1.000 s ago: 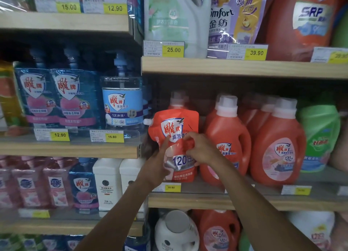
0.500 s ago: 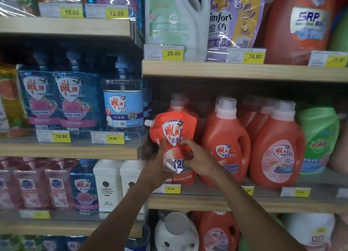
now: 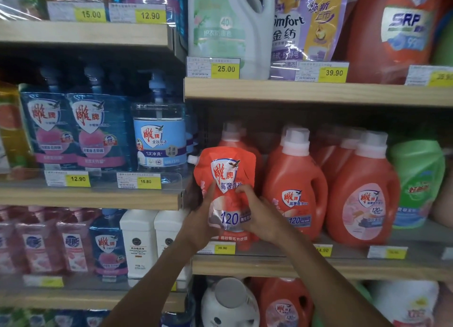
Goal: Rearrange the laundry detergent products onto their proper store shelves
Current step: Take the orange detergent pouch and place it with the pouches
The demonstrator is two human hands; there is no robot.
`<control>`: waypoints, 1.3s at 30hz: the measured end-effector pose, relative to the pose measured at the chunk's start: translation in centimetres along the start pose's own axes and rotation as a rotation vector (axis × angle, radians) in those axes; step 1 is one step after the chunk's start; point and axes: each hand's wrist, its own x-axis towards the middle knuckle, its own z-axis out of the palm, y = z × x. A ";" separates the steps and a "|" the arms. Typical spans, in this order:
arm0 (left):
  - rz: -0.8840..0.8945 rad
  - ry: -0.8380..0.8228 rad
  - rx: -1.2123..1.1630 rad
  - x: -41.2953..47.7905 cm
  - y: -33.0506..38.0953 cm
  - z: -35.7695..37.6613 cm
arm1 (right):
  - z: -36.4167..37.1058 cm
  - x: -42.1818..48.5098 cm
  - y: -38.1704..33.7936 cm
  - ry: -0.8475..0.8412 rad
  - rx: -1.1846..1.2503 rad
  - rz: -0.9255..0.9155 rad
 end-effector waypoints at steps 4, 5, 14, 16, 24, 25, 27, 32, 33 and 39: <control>0.009 -0.074 -0.115 -0.1 0.1 -0.4 | 0.3 -1.0 1.0 0.067 -0.044 -0.046; 0.006 -0.075 -0.147 0.0 0.1 -0.3 | 0.6 -1.2 1.2 0.110 -0.010 -0.059; -0.006 0.081 -0.544 0.0 -1.9 1.8 | 3.1 -1.7 2.3 0.331 0.523 0.058; -0.090 0.042 -0.514 0.1 -2.2 1.7 | 2.6 -1.5 1.6 0.232 0.366 0.052; -0.163 -0.096 -0.460 1.1 -1.6 1.3 | 1.4 -0.1 -0.9 0.109 -0.168 0.152; -0.161 -0.079 -0.487 1.0 -1.6 1.4 | 1.5 -0.1 -0.8 0.148 -0.128 0.158; -0.169 -0.056 -0.496 1.0 -1.3 1.6 | 1.7 -0.2 -0.6 0.218 -0.022 0.157; -0.125 0.028 -0.357 1.0 1.0 0.6 | 0.6 -0.2 -0.3 0.297 0.270 0.103; -0.110 0.039 -0.372 0.9 1.5 0.4 | 0.2 -0.2 -0.2 0.311 0.345 0.100; -0.081 0.005 -0.531 0.6 4.0 -0.9 | -2.3 -0.1 0.8 0.341 0.679 0.101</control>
